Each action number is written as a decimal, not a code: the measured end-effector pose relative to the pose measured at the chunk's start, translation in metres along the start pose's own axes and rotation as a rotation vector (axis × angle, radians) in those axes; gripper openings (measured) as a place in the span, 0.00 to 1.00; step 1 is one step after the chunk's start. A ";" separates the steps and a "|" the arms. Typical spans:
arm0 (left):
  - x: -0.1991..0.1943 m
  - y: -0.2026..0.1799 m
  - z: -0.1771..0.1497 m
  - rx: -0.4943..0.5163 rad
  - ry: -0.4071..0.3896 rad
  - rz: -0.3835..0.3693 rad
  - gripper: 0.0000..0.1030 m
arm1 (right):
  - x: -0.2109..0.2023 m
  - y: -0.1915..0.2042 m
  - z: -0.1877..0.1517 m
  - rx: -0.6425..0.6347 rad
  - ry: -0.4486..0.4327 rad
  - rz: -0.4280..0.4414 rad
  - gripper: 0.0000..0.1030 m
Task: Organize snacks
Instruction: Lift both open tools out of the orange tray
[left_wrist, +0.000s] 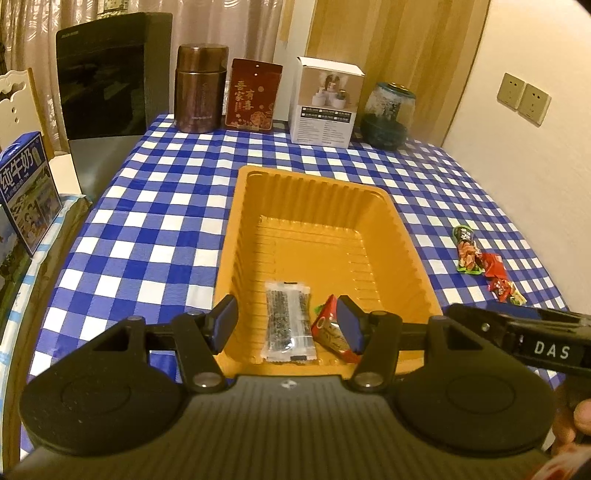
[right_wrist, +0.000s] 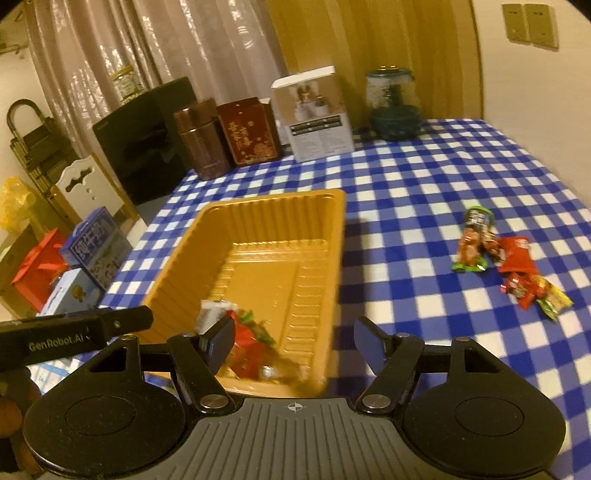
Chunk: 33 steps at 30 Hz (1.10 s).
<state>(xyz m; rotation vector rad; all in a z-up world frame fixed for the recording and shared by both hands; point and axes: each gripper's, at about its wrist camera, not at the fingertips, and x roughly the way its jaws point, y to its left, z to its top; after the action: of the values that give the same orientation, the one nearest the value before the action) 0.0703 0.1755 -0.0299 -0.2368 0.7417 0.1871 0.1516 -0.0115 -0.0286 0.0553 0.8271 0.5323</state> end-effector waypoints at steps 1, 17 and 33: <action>-0.001 -0.002 -0.001 0.004 0.000 -0.003 0.54 | -0.004 -0.003 -0.002 0.005 0.000 -0.013 0.69; -0.016 -0.075 -0.002 0.082 -0.021 -0.106 0.69 | -0.080 -0.067 -0.014 0.106 -0.081 -0.174 0.69; -0.012 -0.141 -0.011 0.137 -0.005 -0.187 0.93 | -0.117 -0.121 -0.020 0.167 -0.082 -0.300 0.69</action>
<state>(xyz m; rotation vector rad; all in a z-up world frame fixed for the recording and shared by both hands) 0.0898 0.0362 -0.0093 -0.1739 0.7196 -0.0407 0.1243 -0.1745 0.0084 0.1038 0.7816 0.1769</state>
